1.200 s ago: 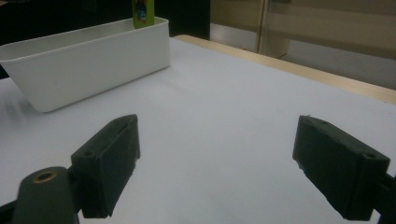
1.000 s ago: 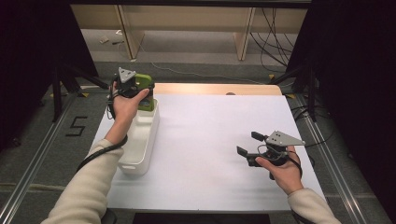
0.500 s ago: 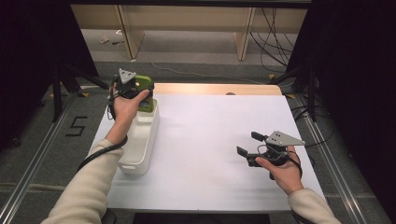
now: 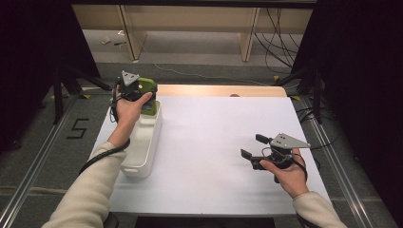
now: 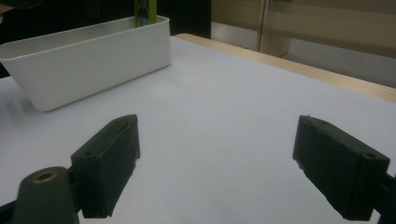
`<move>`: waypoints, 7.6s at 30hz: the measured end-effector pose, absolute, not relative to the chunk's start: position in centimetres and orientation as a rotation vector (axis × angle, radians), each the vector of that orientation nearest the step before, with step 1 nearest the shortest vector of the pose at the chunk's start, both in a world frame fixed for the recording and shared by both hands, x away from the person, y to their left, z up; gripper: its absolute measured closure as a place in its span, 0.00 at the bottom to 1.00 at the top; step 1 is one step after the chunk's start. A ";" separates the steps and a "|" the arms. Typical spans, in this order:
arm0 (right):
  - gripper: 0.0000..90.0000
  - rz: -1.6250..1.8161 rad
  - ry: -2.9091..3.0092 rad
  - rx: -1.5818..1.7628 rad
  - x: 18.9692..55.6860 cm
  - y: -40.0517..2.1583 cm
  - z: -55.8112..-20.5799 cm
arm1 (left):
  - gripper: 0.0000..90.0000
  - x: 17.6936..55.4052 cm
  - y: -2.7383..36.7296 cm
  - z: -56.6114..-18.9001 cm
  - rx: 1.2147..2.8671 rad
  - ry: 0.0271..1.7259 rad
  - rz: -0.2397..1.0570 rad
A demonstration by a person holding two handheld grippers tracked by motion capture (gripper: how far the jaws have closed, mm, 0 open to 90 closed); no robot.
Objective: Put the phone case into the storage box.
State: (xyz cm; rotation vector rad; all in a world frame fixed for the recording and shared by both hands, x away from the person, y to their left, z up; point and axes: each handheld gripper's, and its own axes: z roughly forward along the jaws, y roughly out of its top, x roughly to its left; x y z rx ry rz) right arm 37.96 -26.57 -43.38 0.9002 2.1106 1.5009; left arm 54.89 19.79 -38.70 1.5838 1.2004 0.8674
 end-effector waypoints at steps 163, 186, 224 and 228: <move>0.18 1.493 2.140 0.899 37.9 -26.4 -43.6 | 0.02 56.9 19.6 -41.9 1.671 1.298 0.765; 0.18 1.489 2.144 0.902 37.9 -26.5 -43.5 | 0.01 55.7 19.4 -40.2 1.651 1.280 0.807; 0.18 1.493 2.139 0.901 37.9 -26.5 -43.5 | 0.02 51.0 20.0 -38.4 1.620 1.199 0.767; 0.18 1.494 2.138 0.900 37.9 -26.5 -43.4 | 0.03 50.2 19.8 -38.2 1.626 1.178 0.749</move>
